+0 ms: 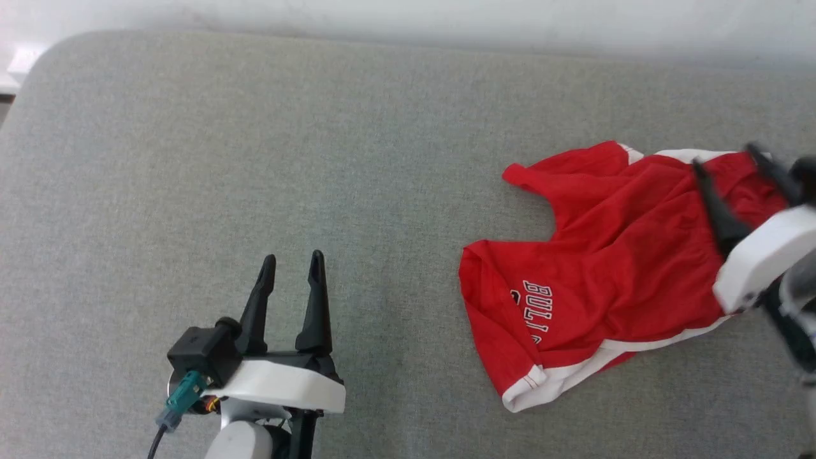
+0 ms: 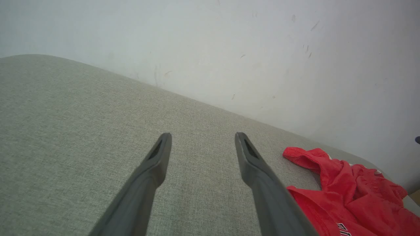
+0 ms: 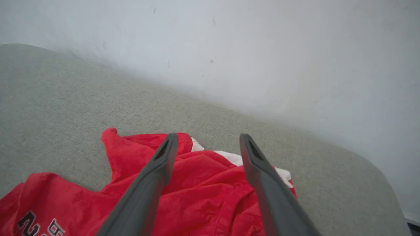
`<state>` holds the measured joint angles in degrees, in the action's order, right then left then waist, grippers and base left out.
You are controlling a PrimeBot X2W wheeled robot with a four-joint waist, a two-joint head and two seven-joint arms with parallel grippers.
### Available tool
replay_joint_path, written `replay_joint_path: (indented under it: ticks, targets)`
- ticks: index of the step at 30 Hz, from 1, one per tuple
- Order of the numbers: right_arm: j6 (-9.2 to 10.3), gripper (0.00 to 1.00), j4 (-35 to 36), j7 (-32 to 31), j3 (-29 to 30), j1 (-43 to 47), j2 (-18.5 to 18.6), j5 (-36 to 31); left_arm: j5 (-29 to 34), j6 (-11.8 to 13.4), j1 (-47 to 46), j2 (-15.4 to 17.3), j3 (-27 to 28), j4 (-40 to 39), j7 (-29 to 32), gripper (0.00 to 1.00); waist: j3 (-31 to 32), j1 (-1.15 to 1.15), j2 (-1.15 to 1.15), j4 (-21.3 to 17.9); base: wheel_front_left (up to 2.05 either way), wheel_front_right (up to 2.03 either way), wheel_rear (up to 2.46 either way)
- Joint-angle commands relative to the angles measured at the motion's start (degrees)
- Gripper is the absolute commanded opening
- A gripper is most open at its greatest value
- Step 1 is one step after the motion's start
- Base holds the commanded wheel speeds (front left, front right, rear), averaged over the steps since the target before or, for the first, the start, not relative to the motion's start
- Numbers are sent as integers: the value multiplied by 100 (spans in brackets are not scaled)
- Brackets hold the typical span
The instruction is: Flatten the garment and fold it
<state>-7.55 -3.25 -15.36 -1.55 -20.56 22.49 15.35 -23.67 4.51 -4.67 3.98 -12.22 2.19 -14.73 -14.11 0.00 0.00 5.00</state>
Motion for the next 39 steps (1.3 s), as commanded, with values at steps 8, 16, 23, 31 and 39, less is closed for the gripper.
replay_joint_path:
  ticks: [8,16,23,31,39]
  targets:
    - [6,100,1378,666,697,1927,-1242,-538,38,-85,276,13,0,-115,-26,100,390,0,0,67,0,0,0]
    - [6,100,1327,1356,945,3169,-1956,-727,156,-92,768,12,58,-119,-26,100,497,0,0,-74,0,0,0]
    - [6,100,1264,1525,938,2958,-1960,-703,603,65,442,50,-293,-272,231,100,562,0,0,-230,0,0,0]
    - [6,100,1337,1471,1224,2818,-1961,-670,1101,-191,-343,-6,-1406,-510,1485,100,469,0,0,-294,0,0,0]
    - [6,100,1382,1411,1279,2705,-1961,-563,1323,-304,-683,-85,-2590,-129,2625,100,117,0,0,-404,0,0,0]
